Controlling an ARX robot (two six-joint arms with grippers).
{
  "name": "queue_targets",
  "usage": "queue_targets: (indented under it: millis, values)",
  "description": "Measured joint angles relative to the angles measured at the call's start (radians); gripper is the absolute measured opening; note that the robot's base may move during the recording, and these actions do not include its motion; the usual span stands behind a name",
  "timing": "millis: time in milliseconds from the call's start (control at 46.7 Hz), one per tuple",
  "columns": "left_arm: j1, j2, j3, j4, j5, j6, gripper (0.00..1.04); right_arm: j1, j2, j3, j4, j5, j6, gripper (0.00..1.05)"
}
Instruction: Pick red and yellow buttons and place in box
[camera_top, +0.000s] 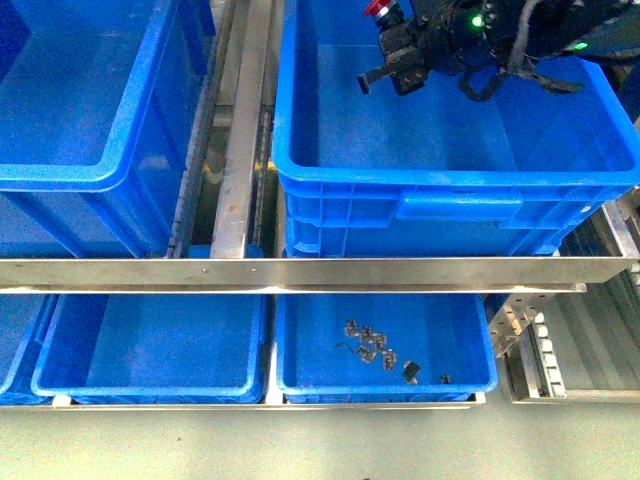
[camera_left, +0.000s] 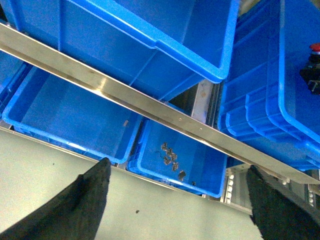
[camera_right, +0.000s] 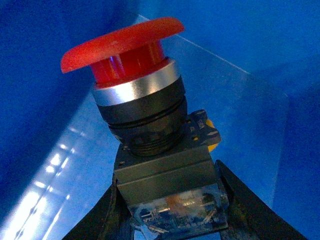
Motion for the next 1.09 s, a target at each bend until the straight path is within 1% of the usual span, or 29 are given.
queue_targets:
  millis: [43,86,128,193,300,449,578,599,663,706,728,749,770,856,963,984,1006,1027,1070,1091]
  values:
    - [0.034,0.031,-0.001,0.013,0.016,0.026,0.93,-0.008,0.061,0.118,-0.055,0.019,-0.003,0.34]
    - [0.063,0.059,-0.002,0.024,0.031,0.048,0.99,-0.016,0.108,0.202,-0.097,0.034,-0.001,0.34]
    - [0.089,0.087,-0.002,0.037,0.041,0.07,0.96,-0.027,0.179,0.327,-0.166,0.053,0.004,0.34]
    - [0.116,0.119,-0.003,0.051,0.054,0.091,0.97,-0.039,0.243,0.441,-0.229,0.065,0.021,0.34]
    - [0.148,0.161,-0.003,0.07,0.065,0.123,0.97,-0.053,0.319,0.571,-0.311,0.085,0.029,0.34]
    - [0.194,0.226,-0.003,0.093,0.079,0.172,0.97,-0.076,0.408,0.711,-0.419,0.096,0.045,0.34]
    - [0.224,0.268,-0.003,0.103,0.087,0.214,0.97,-0.078,0.463,0.795,-0.487,0.092,0.052,0.35]
    - [0.227,0.272,-0.003,0.103,0.087,0.219,0.97,-0.077,0.475,0.816,-0.507,0.092,0.056,0.4]
    - [0.233,0.282,-0.003,0.103,0.087,0.233,0.97,-0.076,0.496,0.854,-0.547,0.091,0.063,0.51]
    - [0.238,0.286,-0.003,0.103,0.09,0.239,0.97,-0.075,0.5,0.861,-0.552,0.092,0.063,0.56]
    - [0.239,0.289,-0.003,0.103,0.091,0.242,0.97,-0.075,0.502,0.862,-0.553,0.097,0.065,0.61]
    - [0.24,0.29,-0.003,0.103,0.094,0.243,0.97,-0.075,0.502,0.862,-0.553,0.099,0.067,0.63]
    - [0.242,0.292,-0.003,0.103,0.096,0.246,0.97,-0.075,0.502,0.86,-0.549,0.105,0.069,0.69]
    - [0.243,0.295,-0.003,0.103,0.099,0.25,0.97,-0.075,0.492,0.831,-0.513,0.108,0.069,0.79]
    - [0.243,0.295,-0.004,0.109,0.103,0.25,0.97,-0.076,0.436,0.725,-0.431,0.111,0.064,0.94]
    - [0.242,0.29,-0.017,0.151,0.12,0.245,0.94,-0.076,0.427,0.718,-0.425,0.111,0.063,0.96]
    - [0.242,0.29,-0.017,0.151,0.12,0.245,0.94,-0.076,0.408,0.679,-0.401,0.111,0.06,0.99]
    - [0.234,0.275,-0.035,0.208,0.122,0.234,0.89,-0.076,0.387,0.646,-0.382,0.11,0.058,1.0]
    - [0.223,0.253,-0.058,0.262,0.116,0.227,0.85,-0.076,0.353,0.596,-0.352,0.109,0.052,0.99]
    - [0.204,0.224,-0.087,0.318,0.091,0.208,0.78,-0.076,0.315,0.544,-0.322,0.108,0.05,0.99]
